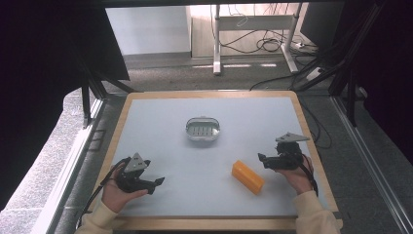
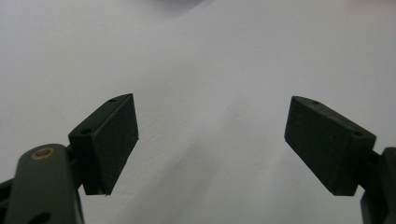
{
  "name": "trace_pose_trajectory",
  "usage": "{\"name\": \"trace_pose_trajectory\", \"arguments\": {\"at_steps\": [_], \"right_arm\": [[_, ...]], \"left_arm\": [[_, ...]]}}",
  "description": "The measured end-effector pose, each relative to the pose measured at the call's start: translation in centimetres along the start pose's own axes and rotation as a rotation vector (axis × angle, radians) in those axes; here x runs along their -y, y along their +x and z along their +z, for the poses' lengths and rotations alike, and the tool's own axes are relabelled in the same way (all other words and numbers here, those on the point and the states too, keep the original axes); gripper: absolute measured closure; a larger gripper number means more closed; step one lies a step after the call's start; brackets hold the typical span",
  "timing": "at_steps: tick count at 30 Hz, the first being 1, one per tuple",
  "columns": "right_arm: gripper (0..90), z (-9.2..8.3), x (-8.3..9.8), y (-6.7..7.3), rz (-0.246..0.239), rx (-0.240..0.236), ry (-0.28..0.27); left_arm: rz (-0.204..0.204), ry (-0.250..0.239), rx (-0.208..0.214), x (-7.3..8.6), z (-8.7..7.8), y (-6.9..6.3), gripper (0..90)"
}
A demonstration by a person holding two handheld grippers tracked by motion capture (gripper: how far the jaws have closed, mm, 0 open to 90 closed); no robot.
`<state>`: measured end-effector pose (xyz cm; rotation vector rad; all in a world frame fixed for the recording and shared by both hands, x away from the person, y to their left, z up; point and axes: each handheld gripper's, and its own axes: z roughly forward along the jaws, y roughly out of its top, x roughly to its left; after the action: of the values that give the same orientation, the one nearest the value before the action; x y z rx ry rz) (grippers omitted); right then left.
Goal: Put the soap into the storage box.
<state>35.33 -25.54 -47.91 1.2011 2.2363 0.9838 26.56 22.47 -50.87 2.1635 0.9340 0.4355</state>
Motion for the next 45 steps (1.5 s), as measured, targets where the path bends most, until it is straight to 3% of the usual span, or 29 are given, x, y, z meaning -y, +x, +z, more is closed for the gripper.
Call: {"name": "trace_pose_trajectory", "arguments": {"at_steps": [8,13,17,28,45], "right_arm": [[15.1,-0.2,0.4,0.5,-0.023,-0.027,-0.005],[17.6,-1.0,0.1,0.8,-0.021,-0.024,-0.014],[20.0,-1.8,-0.3,0.7,-0.023,-0.002,-0.056],[22.1,-2.5,-0.2,0.2,-0.015,-0.035,-0.038],[23.5,-3.8,-1.4,1.1,-0.067,-0.068,-0.015]], "left_arm": [[0.021,0.012,0.0,0.2,0.1,-0.4,17.3],[0.018,-0.002,0.009,0.2,-0.2,-0.6,17.4],[0.013,-0.006,0.004,0.1,-0.2,-0.2,17.4],[0.017,0.002,-0.006,0.2,-0.2,-0.3,17.3],[0.026,0.012,-0.008,0.2,0.0,-0.3,17.2]]}}
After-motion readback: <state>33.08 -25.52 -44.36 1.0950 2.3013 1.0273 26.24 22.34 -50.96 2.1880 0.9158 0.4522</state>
